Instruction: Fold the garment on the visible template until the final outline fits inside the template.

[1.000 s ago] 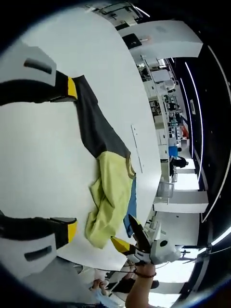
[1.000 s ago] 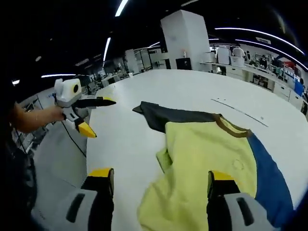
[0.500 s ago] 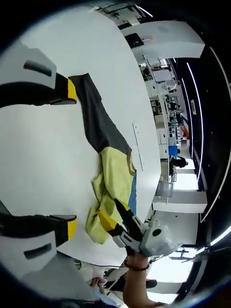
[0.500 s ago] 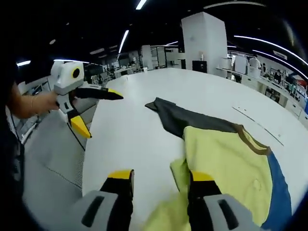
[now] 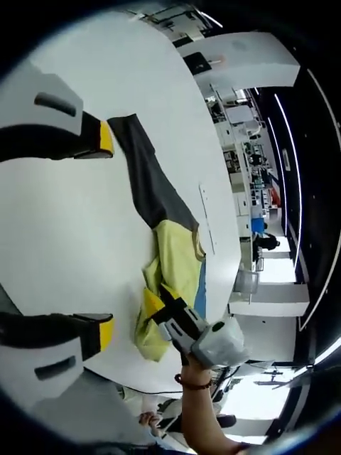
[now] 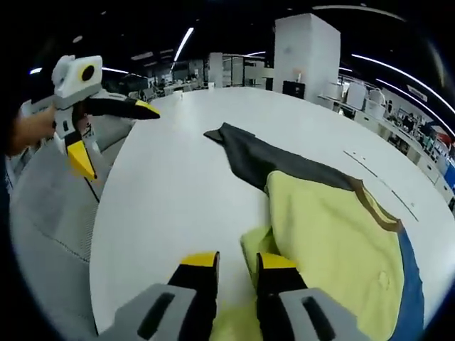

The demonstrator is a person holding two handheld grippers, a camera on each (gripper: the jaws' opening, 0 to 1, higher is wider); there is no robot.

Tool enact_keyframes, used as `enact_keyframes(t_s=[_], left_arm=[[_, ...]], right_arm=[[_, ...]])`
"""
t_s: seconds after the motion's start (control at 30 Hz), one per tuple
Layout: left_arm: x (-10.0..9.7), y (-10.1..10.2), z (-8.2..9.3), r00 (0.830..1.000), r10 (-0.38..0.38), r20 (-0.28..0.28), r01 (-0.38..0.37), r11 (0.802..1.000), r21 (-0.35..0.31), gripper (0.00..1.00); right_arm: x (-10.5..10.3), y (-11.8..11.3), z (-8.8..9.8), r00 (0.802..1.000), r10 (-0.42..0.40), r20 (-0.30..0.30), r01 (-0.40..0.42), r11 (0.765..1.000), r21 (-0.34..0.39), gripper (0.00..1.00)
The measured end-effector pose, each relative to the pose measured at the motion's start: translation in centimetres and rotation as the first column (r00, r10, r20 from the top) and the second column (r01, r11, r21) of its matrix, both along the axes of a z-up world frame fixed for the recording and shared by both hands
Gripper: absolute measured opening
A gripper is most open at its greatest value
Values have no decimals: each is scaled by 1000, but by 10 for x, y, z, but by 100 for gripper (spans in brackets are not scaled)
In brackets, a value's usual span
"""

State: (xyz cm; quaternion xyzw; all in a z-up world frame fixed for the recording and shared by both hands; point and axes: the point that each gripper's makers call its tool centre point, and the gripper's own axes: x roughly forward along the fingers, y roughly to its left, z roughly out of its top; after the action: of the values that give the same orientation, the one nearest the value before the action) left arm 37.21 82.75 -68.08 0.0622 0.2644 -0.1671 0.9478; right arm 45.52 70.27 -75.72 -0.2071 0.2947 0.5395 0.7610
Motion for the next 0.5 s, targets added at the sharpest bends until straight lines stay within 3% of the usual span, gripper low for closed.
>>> enact_keyframes(t_s=[0.3,0.4,0.5], left_arm=[[-4,2,-1,1000,3,-6,-3,1000,-3,85],[-5,3,-1,1000,7,-7,-7,1000,-3,84],[-6,8,-4,1000,17,-11,-17,1000,4,85]], right_arm=[[13,-2,-16,997,-74,-20,73,996,-57,9],[17,-5,-17,997,-77,32,79,993,-91,3],[17,-3,-17,996,-87,37,90,993,-79,1]])
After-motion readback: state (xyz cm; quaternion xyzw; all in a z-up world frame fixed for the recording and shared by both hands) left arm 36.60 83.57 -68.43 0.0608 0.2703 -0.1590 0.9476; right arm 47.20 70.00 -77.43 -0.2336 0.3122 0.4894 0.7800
